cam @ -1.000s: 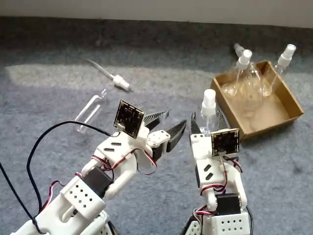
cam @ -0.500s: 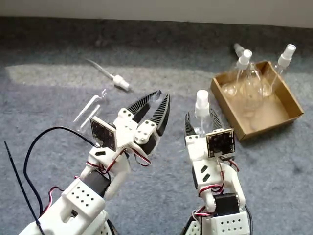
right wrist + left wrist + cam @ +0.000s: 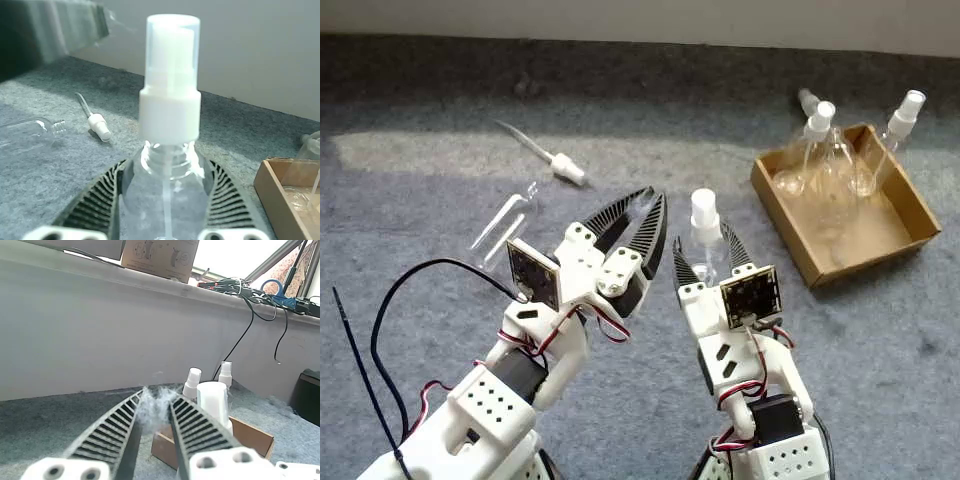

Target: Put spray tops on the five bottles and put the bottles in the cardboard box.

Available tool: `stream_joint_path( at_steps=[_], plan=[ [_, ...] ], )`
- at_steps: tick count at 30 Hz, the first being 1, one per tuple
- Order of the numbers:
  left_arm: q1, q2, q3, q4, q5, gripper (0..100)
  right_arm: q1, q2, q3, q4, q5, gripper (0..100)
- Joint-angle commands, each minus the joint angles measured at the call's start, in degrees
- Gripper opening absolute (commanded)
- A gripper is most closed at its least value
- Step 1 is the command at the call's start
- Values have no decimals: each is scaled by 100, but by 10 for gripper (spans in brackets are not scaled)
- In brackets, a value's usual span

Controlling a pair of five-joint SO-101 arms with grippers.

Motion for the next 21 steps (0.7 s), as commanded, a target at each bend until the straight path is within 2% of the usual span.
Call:
stream_joint_path(
  at_steps=[1,9,15,21],
  plan=[
    [110,-57,-31,-114,18,7,-189,-75,549,-145,-9,83],
    [637,-57,127,-114,-9,7,-198,-75,567,-145,-9,83],
    [708,-75,154,-123,-18,7,-215,-75,593,-145,501,83],
    [716,-119,259,-123,-18,7,-207,-75,593,-154,501,83]
  ],
)
